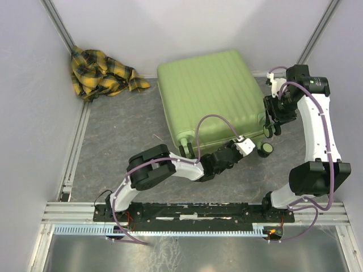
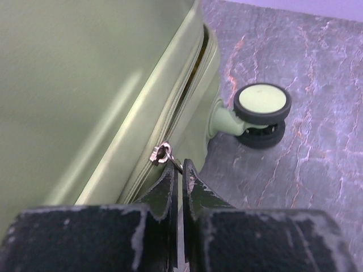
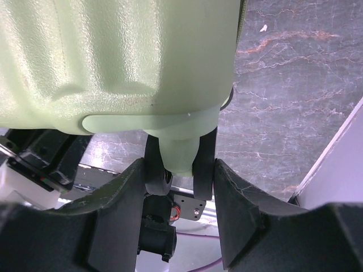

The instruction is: Pack the luggage

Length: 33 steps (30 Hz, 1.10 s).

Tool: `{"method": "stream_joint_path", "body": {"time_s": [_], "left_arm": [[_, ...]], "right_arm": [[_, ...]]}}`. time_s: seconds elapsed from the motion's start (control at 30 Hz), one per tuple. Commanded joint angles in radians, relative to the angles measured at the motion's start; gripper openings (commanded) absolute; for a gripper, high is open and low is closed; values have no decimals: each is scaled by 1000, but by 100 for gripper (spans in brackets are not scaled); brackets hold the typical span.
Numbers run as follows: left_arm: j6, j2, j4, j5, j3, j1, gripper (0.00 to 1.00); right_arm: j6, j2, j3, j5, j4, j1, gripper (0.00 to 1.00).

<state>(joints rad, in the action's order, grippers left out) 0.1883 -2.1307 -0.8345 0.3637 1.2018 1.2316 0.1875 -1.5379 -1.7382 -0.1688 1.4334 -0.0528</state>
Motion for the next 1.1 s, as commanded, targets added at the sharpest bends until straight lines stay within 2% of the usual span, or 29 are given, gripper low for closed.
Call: {"method": "stream_joint_path", "body": {"time_s": [0.0, 0.37, 0.5, 0.77, 0.83, 1.07], "left_arm": [[34, -66, -98, -187, 134, 37, 3], [39, -234, -30, -236, 397, -6, 3], [37, -264, 21, -307, 474, -18, 4], [59, -202, -36, -336, 357, -18, 7], [62, -214, -59, -325, 380, -18, 3], [118, -304, -149, -340, 480, 1, 4]], "right_arm": [[-63, 43, 0, -295, -45, 47, 2], [-69, 29, 8, -307, -54, 47, 2], [-72, 30, 21, -323, -56, 47, 2], [-80, 34, 23, -337, -62, 45, 2], [-82, 36, 26, -338, -61, 45, 2], [-83, 40, 35, -353, -60, 44, 2]]}}
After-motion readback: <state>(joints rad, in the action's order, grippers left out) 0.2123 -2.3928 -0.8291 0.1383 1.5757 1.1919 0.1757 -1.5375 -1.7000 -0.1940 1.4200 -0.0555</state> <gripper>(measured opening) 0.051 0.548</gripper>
